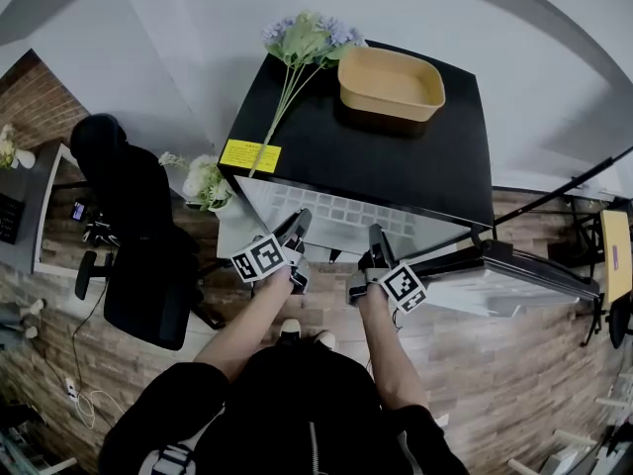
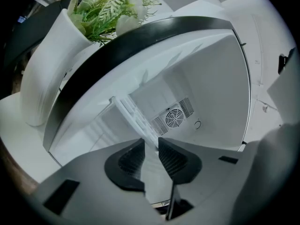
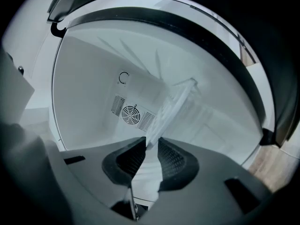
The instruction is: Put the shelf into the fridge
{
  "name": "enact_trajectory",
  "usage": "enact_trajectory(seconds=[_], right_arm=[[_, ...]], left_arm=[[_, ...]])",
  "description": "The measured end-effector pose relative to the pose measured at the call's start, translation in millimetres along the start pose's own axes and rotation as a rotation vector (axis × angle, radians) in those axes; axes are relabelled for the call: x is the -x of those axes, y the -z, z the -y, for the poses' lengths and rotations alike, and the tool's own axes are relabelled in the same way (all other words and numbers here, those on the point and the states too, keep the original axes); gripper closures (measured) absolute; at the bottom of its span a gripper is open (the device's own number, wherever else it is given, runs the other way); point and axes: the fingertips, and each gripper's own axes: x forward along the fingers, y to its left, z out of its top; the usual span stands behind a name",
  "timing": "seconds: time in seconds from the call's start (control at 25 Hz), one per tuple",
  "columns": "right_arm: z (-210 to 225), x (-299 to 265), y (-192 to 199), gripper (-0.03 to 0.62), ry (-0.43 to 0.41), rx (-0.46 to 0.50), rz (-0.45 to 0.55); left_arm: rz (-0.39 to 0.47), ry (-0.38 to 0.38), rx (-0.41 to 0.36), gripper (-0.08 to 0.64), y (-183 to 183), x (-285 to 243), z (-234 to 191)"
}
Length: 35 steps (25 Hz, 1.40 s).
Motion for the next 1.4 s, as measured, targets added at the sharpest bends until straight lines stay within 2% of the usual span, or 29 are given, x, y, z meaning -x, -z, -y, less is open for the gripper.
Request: enact_trajectory(seconds=[0.28, 0.44, 0.56, 0.68, 0.88, 1.0, 1.24, 1.4], right_arm=[[2, -4, -2, 0.515, 0.0, -0.005, 0.008], [-4, -6, -2, 0.509, -0.055, 0.005, -0.005], [-4, -1, 1, 0.512, -0.053, 0.032, -0.019], [-7, 7, 5, 0.511, -0.057, 0.069, -0.024], [-20, 24, 7, 0.542, -0.071, 0.25, -0.047], [-29, 35, 6, 0.586, -0.09, 0.359, -0.046], [-45, 57, -1, 0.586, -0.082, 0.624, -0.042], [-56, 74, 1, 0.586, -0.09, 0.74, -0.047]], left_arm=[[-0.001, 0.007, -0.004, 0.462, -2, -5, 0], [-0.013, 0.011, -0.036, 0.459, -2, -4, 1], [-0.012, 0.006, -0.071, 0.46, -2, 5, 3], [-0.006, -0.005, -0.168, 0.462, -2, 19, 8], [-0.013, -0.017, -0.436, 0.505, -9, 38, 27], [-0.041, -0.023, -0.57, 0.515, -10, 47, 35], [-0.067, 0.0, -0.731, 0.518, -7, 67, 57], [-0.062, 0.024, -0.809, 0.518, -6, 79, 72]])
